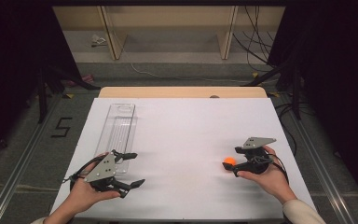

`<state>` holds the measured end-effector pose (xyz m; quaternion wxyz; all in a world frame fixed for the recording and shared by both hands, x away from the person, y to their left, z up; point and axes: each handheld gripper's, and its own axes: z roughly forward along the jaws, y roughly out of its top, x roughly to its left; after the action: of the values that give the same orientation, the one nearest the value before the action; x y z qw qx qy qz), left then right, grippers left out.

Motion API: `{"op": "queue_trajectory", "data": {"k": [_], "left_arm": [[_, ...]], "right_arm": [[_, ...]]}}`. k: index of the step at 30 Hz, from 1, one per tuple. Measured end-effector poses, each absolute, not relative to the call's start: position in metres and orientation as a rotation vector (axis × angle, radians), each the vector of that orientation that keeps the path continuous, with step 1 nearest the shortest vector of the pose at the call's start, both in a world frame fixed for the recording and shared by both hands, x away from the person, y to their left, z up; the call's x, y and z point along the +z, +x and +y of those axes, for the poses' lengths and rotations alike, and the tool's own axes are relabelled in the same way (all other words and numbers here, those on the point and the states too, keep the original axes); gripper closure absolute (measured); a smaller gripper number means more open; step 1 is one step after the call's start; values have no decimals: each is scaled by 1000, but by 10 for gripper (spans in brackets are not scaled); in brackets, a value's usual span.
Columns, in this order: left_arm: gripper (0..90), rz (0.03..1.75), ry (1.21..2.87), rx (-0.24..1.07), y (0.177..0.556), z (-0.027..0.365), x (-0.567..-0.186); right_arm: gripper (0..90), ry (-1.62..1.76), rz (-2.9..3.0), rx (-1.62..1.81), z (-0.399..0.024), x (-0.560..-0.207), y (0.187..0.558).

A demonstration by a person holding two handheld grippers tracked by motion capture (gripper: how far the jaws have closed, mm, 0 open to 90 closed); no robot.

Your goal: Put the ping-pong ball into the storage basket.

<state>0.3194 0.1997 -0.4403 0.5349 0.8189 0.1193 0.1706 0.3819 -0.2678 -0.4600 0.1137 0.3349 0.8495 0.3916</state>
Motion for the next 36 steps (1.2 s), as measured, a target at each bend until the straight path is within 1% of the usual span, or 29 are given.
{"op": "queue_trajectory", "data": {"k": [36], "left_arm": [[160, 278, 1955, 404, 319, 199, -440]], "right_arm": [[166, 966, 2564, 1067, -258, -473, 393]]}}
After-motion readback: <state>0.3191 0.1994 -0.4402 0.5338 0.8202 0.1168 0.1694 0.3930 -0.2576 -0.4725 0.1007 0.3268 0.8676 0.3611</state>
